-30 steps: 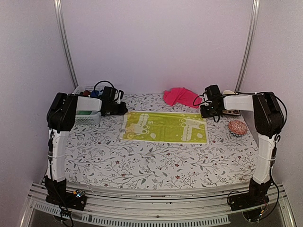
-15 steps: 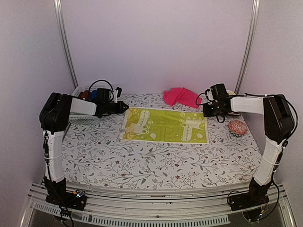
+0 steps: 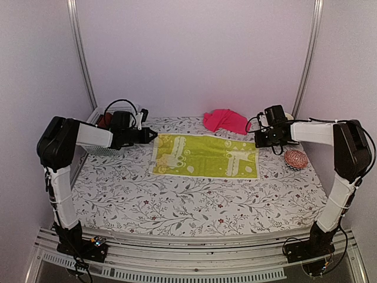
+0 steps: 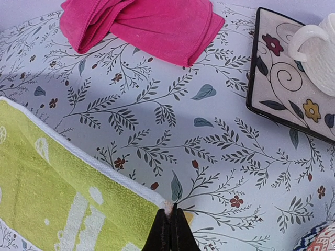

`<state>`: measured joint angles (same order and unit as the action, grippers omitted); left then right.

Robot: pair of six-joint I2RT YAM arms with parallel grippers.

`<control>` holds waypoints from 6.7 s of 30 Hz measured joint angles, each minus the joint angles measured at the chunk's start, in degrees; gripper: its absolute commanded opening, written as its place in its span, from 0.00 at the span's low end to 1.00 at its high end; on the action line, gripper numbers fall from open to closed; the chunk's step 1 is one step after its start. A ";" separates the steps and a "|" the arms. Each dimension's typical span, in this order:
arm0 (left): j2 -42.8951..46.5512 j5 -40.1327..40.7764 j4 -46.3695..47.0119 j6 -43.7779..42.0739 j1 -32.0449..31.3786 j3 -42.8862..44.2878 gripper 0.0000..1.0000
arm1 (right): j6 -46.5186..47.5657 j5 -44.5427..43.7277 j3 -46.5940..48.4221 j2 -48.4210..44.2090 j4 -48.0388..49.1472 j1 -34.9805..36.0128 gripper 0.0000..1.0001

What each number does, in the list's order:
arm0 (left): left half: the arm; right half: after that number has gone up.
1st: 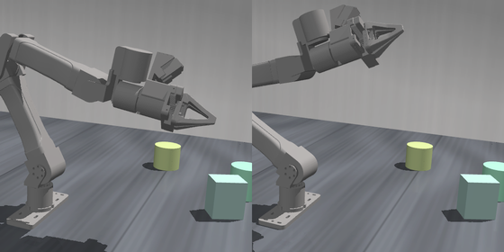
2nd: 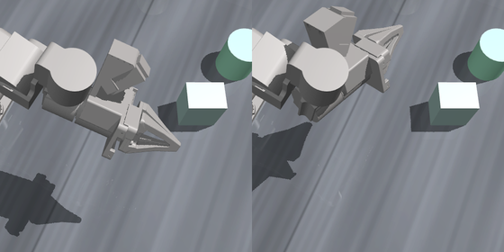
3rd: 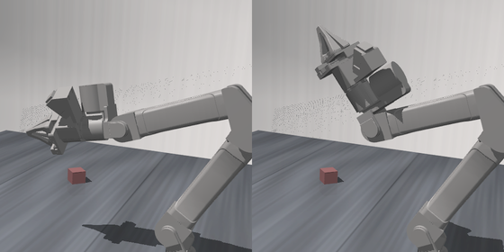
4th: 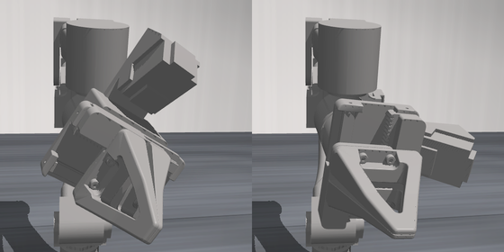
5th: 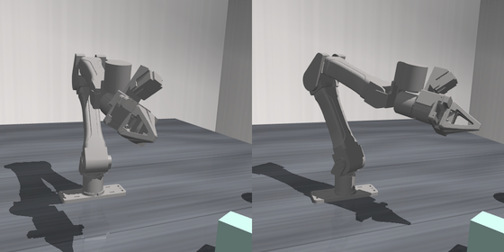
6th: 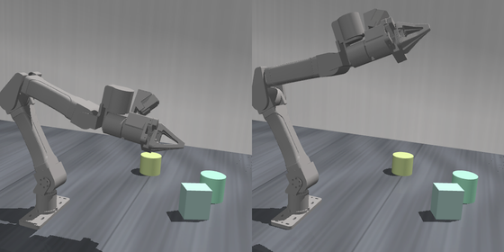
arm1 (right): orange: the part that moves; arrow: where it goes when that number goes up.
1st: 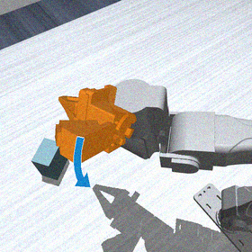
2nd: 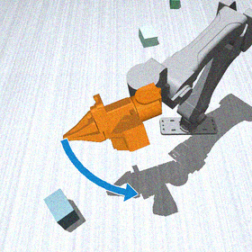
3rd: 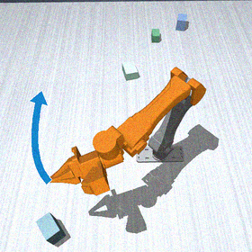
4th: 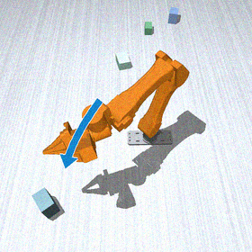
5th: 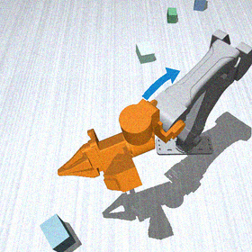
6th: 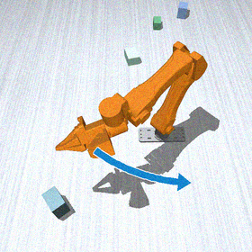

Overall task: Roll the towels
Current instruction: Pick up the towel from the center of the board, then fold the towel at the center of the board, then smooth out the towel at the center of the board, then pick up the towel from the center of the board.

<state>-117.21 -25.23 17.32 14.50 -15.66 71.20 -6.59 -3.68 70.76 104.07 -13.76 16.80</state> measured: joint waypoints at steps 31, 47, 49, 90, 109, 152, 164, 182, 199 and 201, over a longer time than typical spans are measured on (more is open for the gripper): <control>7.06 -5.22 -8.35 -2.73 1.73 -6.73 0.00 | 0.61 0.74 -3.80 -3.37 -7.26 0.02 0.02; 10.16 -6.03 -12.70 -3.82 1.84 -9.40 0.00 | -0.07 0.28 -6.73 -4.48 -9.44 2.32 0.02; 10.16 -6.32 -12.74 -3.82 1.84 -9.66 0.00 | -0.20 -0.39 -6.75 -4.48 -9.44 2.32 0.02; 14.14 -10.64 -16.57 -3.74 1.86 -16.22 0.36 | -1.77 -0.37 -10.40 -4.35 -11.39 3.93 0.32; 12.68 -8.20 -21.07 0.57 1.79 -0.66 0.46 | -5.66 1.88 2.80 -6.73 -15.45 3.93 0.60; 4.96 -8.35 -37.27 4.61 -3.80 -3.13 0.56 | -15.87 10.25 -0.17 5.44 -13.29 2.82 0.77; 8.52 -7.23 -40.63 4.85 -5.77 3.21 0.57 | -17.16 10.40 -0.74 -6.99 -18.38 -0.31 0.77; 8.98 -5.90 -42.60 4.37 -5.99 4.02 0.57 | -24.20 15.45 -10.16 -0.44 -10.71 -2.32 0.64; 8.98 -5.18 -44.74 2.82 -5.92 7.98 0.57 | -27.41 21.70 -11.10 2.19 -1.62 -3.65 0.41; 8.98 -5.16 -44.83 2.80 -5.86 8.09 0.57 | -27.54 22.05 -11.34 2.19 -1.14 -3.69 0.38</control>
<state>-108.22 -30.39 -27.51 17.30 -21.52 79.29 -34.13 18.37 59.42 106.26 -14.90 13.10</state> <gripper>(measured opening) 0.572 0.414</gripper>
